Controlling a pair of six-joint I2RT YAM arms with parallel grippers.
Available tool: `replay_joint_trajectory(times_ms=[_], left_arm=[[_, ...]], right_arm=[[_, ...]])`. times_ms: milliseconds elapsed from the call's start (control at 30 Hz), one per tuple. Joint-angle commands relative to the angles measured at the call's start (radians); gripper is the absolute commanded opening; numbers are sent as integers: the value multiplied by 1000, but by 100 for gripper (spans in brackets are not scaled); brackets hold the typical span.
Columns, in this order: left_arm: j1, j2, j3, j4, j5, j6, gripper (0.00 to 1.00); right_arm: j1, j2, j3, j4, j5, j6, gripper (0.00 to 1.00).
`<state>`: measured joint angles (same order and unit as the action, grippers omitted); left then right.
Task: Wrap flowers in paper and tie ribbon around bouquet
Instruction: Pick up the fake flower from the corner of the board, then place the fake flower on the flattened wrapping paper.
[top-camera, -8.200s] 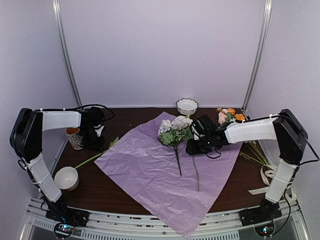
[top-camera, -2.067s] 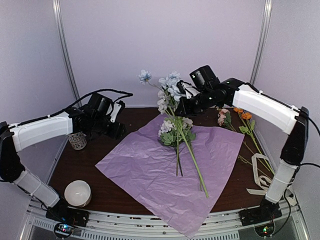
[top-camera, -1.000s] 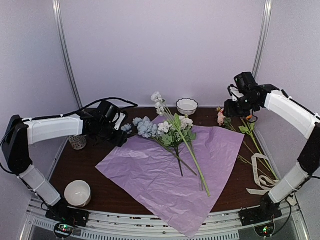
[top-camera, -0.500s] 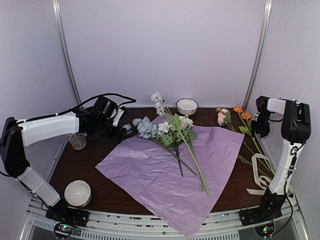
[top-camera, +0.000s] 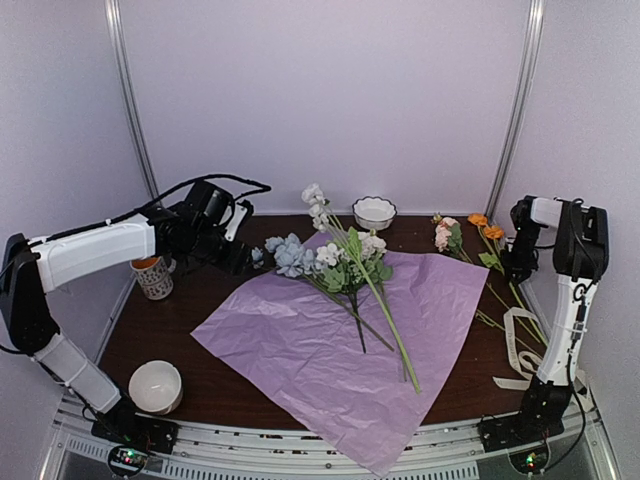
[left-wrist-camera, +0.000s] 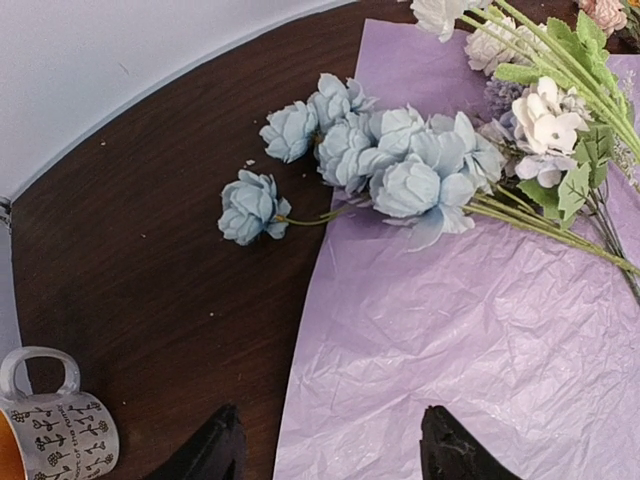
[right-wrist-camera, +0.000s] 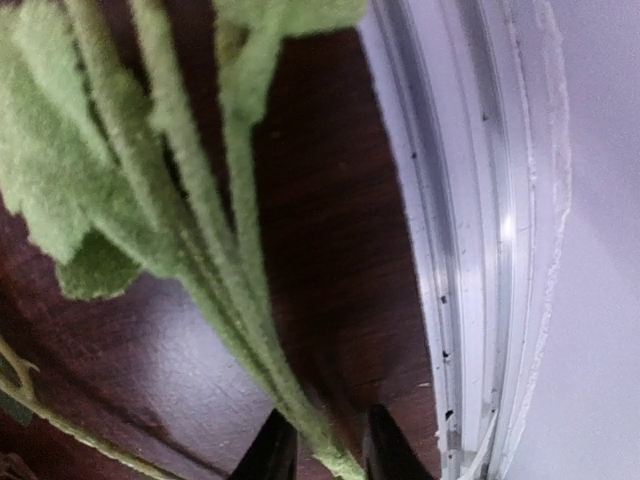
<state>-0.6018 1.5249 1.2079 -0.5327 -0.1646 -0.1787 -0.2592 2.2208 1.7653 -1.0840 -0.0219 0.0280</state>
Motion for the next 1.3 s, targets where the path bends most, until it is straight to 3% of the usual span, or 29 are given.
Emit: replay_joint_trajectory(times_ms=[0,67,333,467,600,700,833,1100,1267], left_arm=[[7,15,36,-1,-14,22,63],[7,16,38,-2,-16,24,63],[8,1,31,-3,-11,30,63],[8,-8,25,1,-3,26,63],[8,-28,14,7,-6,26,63],[8,-42,6,9,-11,24,63],[8,-55,-4,16,-10,24,63],[8,-79,-20,17,-4,21,63],[8,-83,-20,20,-1,20,63]], right_arm=[[-5,9,1,-58,-41,-28,14],[-5,0,-2,-52,-22,-30,0],[18,-218,-37,107,216,-24,0],[69,-451,-135,288,350,-21,0],[194,-802,-368,637,414,-113,0],[280,-1046,-579,960,295,-187,0],[309,-1260,-755,1186,49,-107,0],[311,-1401,-739,1171,-265,47,0],[324,-1400,-670,1106,-368,218,0]])
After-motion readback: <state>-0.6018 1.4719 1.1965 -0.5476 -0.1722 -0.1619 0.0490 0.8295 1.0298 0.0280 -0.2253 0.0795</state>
